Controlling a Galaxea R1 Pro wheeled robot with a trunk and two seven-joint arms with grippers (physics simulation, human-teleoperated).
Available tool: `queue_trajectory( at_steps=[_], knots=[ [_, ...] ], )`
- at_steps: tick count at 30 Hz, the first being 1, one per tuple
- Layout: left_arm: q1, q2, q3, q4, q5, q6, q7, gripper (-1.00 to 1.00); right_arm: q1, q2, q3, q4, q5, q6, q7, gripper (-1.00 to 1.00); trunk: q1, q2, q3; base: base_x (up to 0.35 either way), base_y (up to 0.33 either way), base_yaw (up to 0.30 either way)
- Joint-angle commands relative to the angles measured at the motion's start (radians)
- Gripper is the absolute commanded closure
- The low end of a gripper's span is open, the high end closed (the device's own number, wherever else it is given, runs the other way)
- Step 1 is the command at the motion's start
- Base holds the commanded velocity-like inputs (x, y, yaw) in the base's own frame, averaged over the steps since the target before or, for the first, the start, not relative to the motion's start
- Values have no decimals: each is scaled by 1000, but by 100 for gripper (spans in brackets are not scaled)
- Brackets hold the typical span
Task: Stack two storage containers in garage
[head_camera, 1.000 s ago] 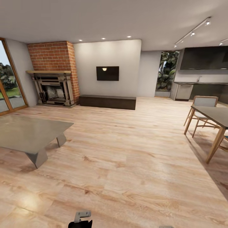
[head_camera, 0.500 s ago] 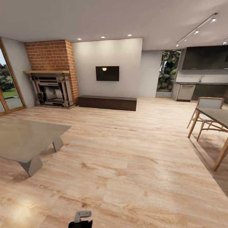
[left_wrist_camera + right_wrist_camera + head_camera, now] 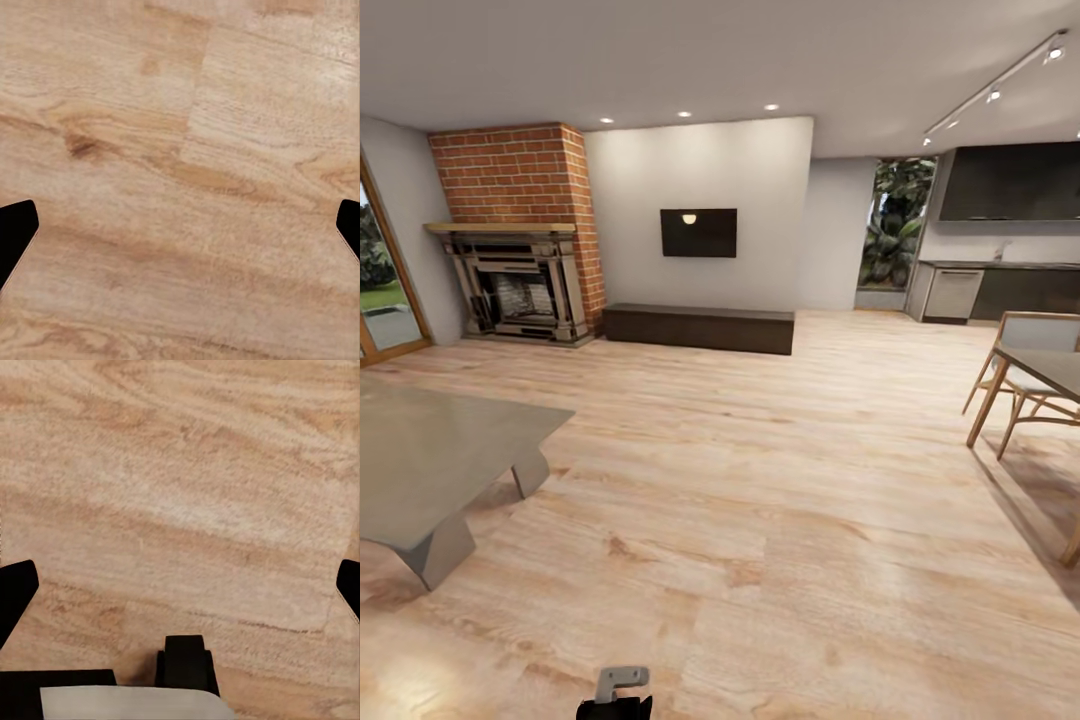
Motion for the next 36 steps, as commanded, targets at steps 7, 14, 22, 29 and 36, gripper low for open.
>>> queue_trajectory(
  at_steps=[7, 14, 22, 29, 36],
  knots=[
    [-1, 0, -8, 1, 10, -4, 0, -100, 0, 5, -1, 6, 5, -6, 4, -100, 1, 0, -1, 343, 0, 0],
    [0, 0, -11, 1, 9, -18, 0, -100, 0, 4, -1, 46, 3, -46, 5, -100, 1, 0, -1, 343, 0, 0],
    [0, 0, -21, 1, 9, -22, 0, -100, 0, 3, 0, 50, 9, -48, 5, -100, 1, 0, -1, 343, 0, 0],
    [1, 0, -22, 1, 9, -23, 0, -100, 0, 0, -1, 50, 6, -49, 5, -100, 1, 0, -1, 343, 0, 0],
    [1, 0, -22, 1, 10, -24, 0, -100, 0, -1, -2, 50, 4, -50, 5, -100, 1, 0, -1, 343, 0, 0]
  ],
)
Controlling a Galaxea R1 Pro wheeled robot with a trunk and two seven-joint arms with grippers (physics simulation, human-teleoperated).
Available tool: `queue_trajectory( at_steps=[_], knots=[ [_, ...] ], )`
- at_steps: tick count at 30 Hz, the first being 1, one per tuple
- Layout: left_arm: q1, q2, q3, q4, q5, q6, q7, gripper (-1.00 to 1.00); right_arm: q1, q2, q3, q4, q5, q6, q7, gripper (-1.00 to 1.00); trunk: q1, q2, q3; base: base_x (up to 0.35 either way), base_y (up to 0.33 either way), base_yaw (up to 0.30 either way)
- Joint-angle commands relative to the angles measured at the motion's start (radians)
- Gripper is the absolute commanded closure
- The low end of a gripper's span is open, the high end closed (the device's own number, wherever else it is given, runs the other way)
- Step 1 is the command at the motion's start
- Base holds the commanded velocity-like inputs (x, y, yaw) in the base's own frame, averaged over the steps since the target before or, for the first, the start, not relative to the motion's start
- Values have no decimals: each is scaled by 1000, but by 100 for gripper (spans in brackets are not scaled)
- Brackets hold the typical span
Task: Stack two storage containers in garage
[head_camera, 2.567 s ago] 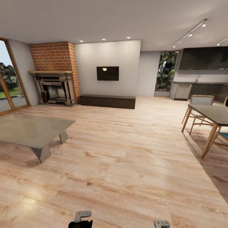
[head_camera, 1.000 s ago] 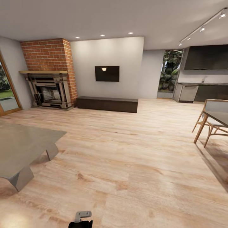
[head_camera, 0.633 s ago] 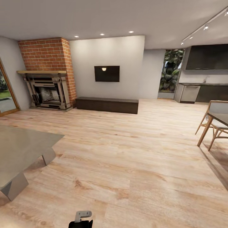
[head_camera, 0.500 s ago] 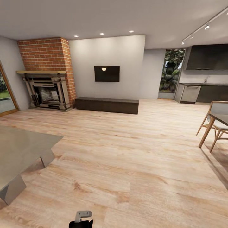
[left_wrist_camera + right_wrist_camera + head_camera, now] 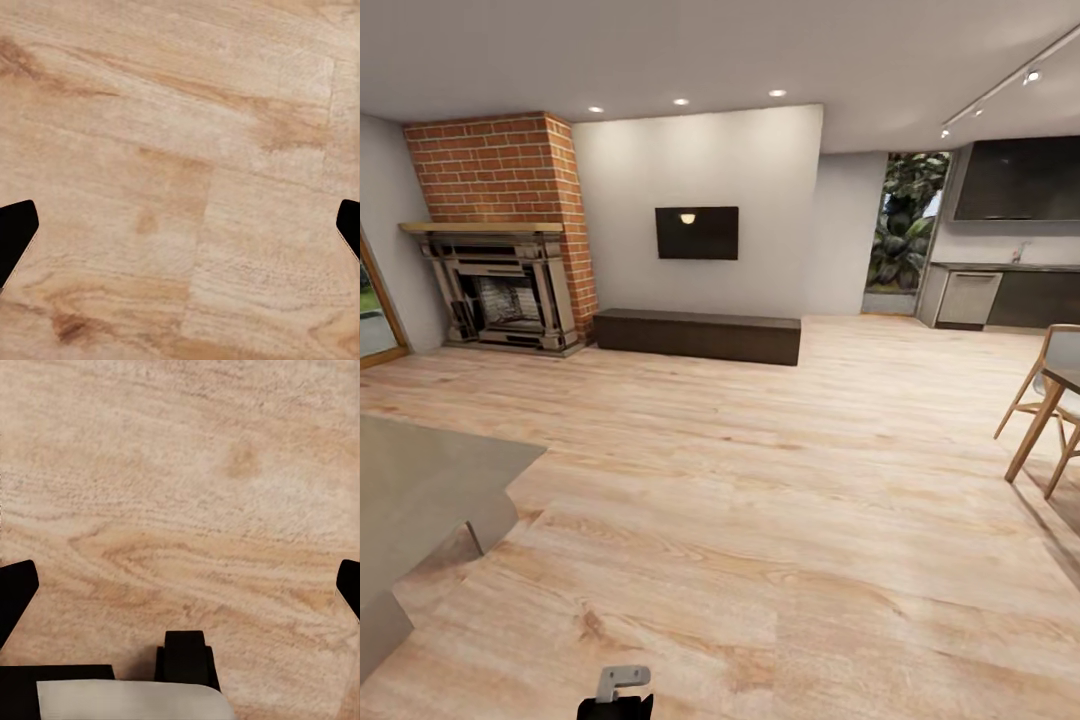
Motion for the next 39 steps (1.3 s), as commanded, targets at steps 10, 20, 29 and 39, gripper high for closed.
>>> queue_trajectory(
  at_steps=[10, 20, 29, 39],
  knots=[
    [-1, 0, -8, 1, 11, -5, 0, -100, 0, 0, -5, -2, 1, 6, 3, -100, 0, 0, -1, 343, -25, 15],
    [-1, 0, -8, 1, 12, -7, 0, -100, 0, -1, -5, -2, 2, 6, 5, -100, 0, 0, -1, 343, -75, 127],
    [-1, 0, -8, 1, 13, -7, 0, -100, 0, -2, -5, -2, 2, 6, 8, -100, 0, 0, -1, 343, -119, 18],
    [-1, 0, -8, 1, 13, -7, 3, -100, 0, -2, -6, -3, 2, 6, 9, -100, 0, 0, -1, 342, -147, 4]
  ],
)
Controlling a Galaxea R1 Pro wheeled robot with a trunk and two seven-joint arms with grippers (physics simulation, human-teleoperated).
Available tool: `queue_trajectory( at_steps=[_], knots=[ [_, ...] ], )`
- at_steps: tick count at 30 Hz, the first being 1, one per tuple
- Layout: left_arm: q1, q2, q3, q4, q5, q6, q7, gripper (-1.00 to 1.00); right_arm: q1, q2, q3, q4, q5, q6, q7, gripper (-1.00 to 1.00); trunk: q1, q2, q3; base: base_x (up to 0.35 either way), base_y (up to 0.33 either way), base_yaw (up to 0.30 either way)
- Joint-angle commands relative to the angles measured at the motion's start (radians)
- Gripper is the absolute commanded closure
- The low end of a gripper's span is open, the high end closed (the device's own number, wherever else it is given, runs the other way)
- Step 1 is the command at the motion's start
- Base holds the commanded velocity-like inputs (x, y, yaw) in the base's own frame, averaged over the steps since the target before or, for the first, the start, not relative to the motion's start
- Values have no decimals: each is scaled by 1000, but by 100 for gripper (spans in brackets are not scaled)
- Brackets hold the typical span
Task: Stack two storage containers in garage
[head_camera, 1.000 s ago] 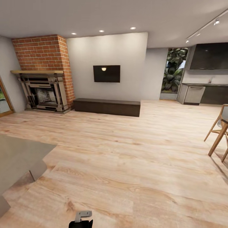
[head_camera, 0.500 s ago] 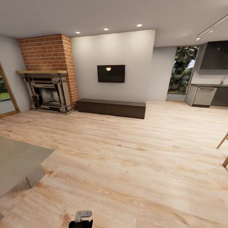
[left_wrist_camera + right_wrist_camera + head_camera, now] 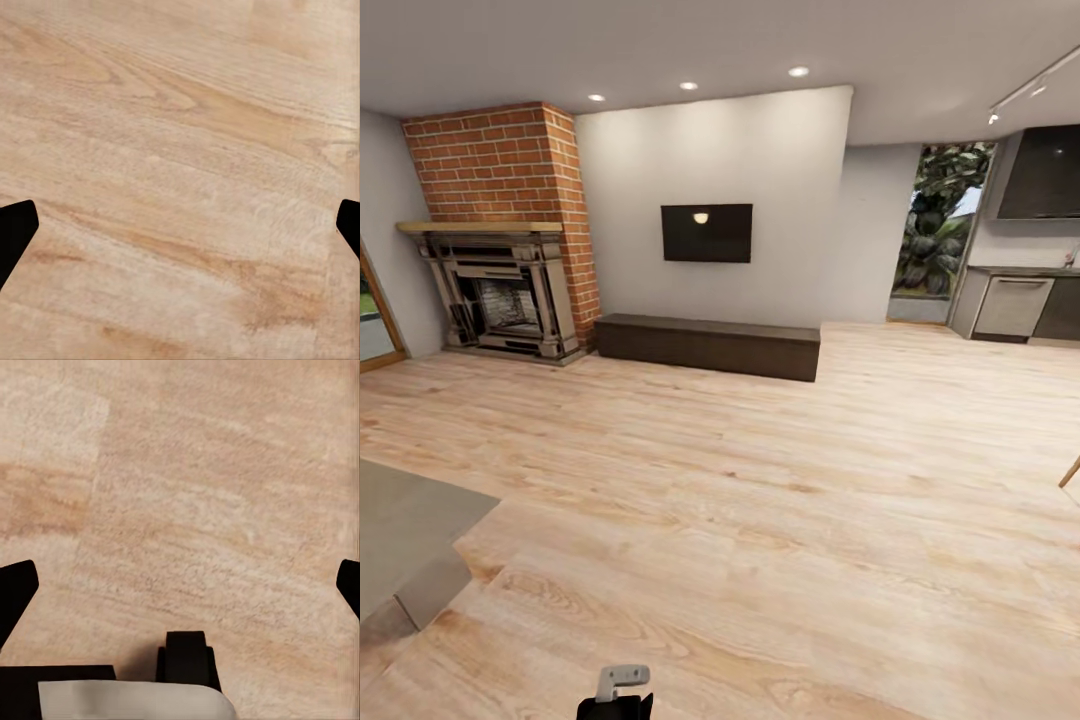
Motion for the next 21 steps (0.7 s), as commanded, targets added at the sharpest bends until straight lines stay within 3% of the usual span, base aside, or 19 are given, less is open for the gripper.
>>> queue_trajectory(
  at_steps=[1, 8, 21],
  knots=[
    [-1, 0, -8, 1, 10, -4, 0, -100, 0, 0, -4, -2, 2, 6, 3, -100, 0, 0, -1, 341, -127, 65],
    [-1, 0, -8, 1, 10, -4, 0, -100, 0, -1, -4, -3, 3, 5, 4, -100, 0, 0, -1, 341, -124, 119],
    [-1, 0, -8, 1, 10, -4, 0, -100, 0, -2, -4, -3, 3, 4, 5, -100, 0, 0, -1, 341, -123, 22]
  ],
)
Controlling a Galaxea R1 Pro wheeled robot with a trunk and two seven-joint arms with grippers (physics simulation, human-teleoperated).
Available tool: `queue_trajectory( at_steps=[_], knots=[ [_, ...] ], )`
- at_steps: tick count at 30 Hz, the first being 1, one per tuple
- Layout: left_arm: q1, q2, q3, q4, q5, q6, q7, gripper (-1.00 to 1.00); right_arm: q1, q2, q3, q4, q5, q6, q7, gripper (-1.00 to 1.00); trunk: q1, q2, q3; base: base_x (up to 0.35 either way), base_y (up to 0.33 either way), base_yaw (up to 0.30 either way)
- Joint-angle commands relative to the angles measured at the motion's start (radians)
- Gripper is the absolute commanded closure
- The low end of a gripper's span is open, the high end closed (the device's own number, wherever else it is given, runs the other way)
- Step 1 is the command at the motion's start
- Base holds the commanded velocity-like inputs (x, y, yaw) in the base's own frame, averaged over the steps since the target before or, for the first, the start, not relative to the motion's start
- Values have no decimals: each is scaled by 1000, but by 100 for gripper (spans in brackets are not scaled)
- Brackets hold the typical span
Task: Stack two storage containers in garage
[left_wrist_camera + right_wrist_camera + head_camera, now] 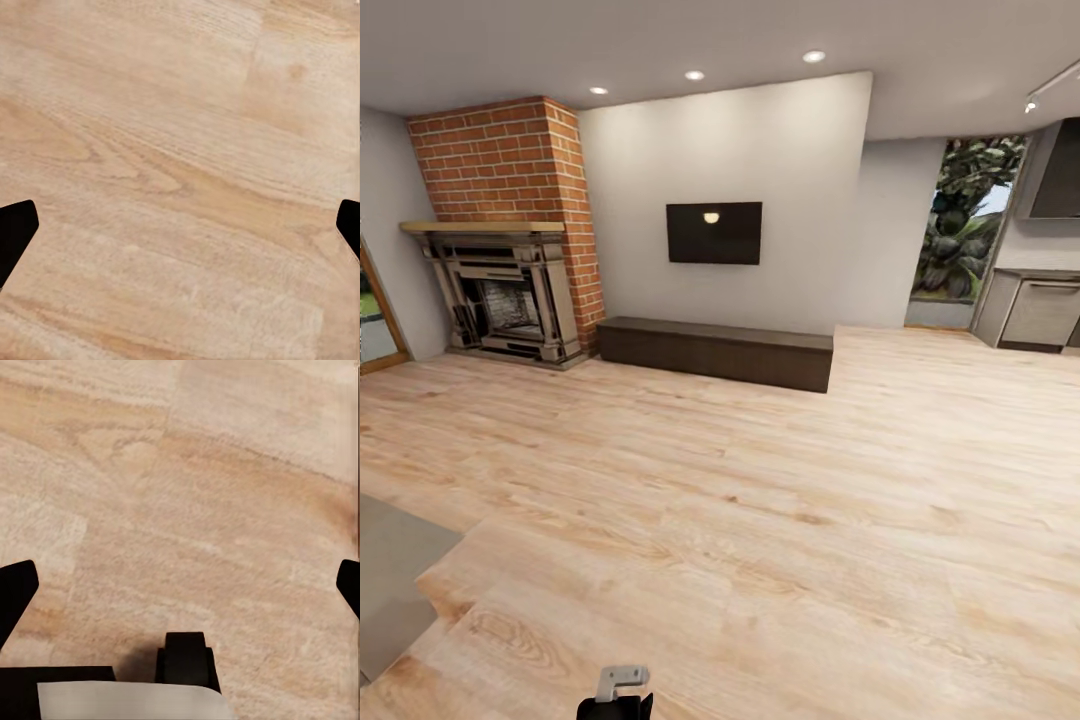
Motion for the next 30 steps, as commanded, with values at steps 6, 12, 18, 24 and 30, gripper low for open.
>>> queue_trajectory(
  at_steps=[6, 12, 18, 24, 30],
  knots=[
    [-1, 0, -8, 1, 10, -4, 0, -100, 0, 0, -4, -2, 3, 6, 3, -100, 0, 0, -1, 341, -123, 151],
    [-1, 0, -8, 1, 10, -4, 0, -100, 0, 0, -3, -2, 3, 6, 3, -100, 0, 0, -1, 341, -123, 51],
    [-1, 0, -8, 1, 10, -4, 0, -100, 0, 0, -4, -2, 3, 6, 3, -100, 0, 0, -1, 341, -123, 65],
    [-1, 0, -8, 1, 10, -4, 1, -100, 0, 0, -4, -2, 3, 6, 3, -100, 0, 0, -1, 341, -123, 126],
    [-1, 0, -9, 1, 10, -4, 1, -100, 0, 0, -3, -2, 3, 6, 3, -100, 0, 0, -1, 341, -114, 25]
  ],
)
